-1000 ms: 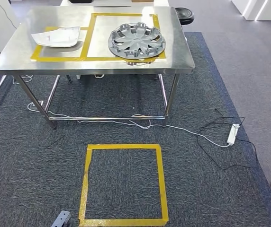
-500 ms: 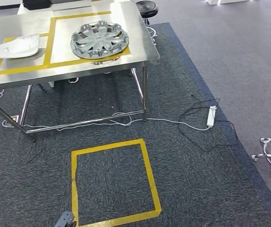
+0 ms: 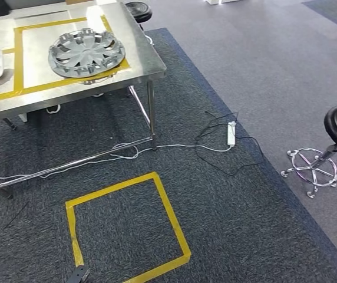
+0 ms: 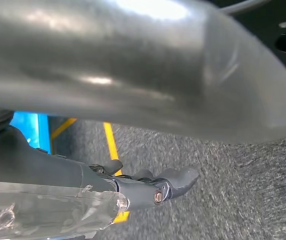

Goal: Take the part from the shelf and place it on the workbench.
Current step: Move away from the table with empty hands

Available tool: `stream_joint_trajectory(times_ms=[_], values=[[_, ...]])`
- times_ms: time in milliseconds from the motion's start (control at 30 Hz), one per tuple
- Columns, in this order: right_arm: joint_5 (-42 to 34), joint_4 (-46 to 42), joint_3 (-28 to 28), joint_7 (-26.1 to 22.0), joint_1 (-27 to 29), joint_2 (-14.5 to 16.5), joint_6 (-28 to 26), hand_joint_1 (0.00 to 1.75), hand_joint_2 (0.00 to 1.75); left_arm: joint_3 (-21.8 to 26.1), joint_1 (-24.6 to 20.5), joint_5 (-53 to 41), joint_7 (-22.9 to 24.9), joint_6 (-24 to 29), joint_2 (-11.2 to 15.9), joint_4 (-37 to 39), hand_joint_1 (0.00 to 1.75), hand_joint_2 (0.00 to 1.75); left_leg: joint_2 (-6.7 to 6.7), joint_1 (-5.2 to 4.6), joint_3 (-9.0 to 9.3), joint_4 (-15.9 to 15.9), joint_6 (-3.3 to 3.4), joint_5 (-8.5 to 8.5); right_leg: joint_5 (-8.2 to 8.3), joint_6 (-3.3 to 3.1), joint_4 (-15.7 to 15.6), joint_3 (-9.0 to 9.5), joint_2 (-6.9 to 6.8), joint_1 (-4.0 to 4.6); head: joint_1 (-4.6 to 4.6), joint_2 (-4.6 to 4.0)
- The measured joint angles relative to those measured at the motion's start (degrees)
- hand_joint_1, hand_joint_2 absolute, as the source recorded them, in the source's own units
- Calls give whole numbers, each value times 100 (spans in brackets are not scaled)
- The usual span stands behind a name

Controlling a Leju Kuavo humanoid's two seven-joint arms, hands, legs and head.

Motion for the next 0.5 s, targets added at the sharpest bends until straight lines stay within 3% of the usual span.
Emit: stream_joint_trajectory(times_ms=[33, 67, 167, 233, 300, 367, 433, 500], values=[[24, 0, -15, -41, 8, 1, 1, 0, 0, 0, -3, 3, 26, 4, -2, 0, 0, 0, 79, -2, 3, 0, -1, -4, 31, 1, 27, 21, -24, -6, 3, 0], [44, -1, -27, -90, 19, 1, -5, 0, 0, 0, -10, 10, 52, 9, -7, 0, 0, 0, 147, -1, 11, 0, -7, -9, 159, -2, -191, 165, -55, -11, 4, 0], [64, -6, -61, -233, 6, 1, -34, 0, 0, 1, -26, 32, 95, 19, -24, 0, 0, 0, 319, -30, 55, 7, -70, -45, 563, -46, -1346, 839, -337, 13, 10, 0], [68, -8, -79, -271, -14, 1, -41, 0, 0, 1, -36, 34, 106, 20, -27, 0, 0, 0, 416, -59, 73, 5, -129, -55, 598, -102, -1579, 949, -378, 44, 13, 0], [71, -13, -92, -281, -3, 1, -49, 0, 0, 1, -57, 34, 112, 21, -30, 0, 0, 0, 463, -50, 86, -10, -193, -63, 634, -179, -1594, 920, -255, 40, 13, 0], [76, -19, -104, -281, 3, 1, -57, 0, 0, 1, -67, 34, 113, 26, -32, 0, 0, 0, 270, -32, 8, 171, -245, -229, 673, -253, -1630, 906, -141, 18, 2, -1], [85, -24, -113, -288, -10, 1, -60, 0, 0, 2, -54, 36, 113, 38, -35, 0, 0, 0, 6, -28, -304, 842, -260, -607, 698, -297, -1642, 888, -13, 7, -20, -1], [100, -24, -121, -297, -18, 1, -63, 0, 0, 2, -34, 36, 113, 55, -39, 0, 0, 0, -81, -34, -654, 1544, -259, -853, 709, -313, -1642, 872, 138, 11, -28, 0]])
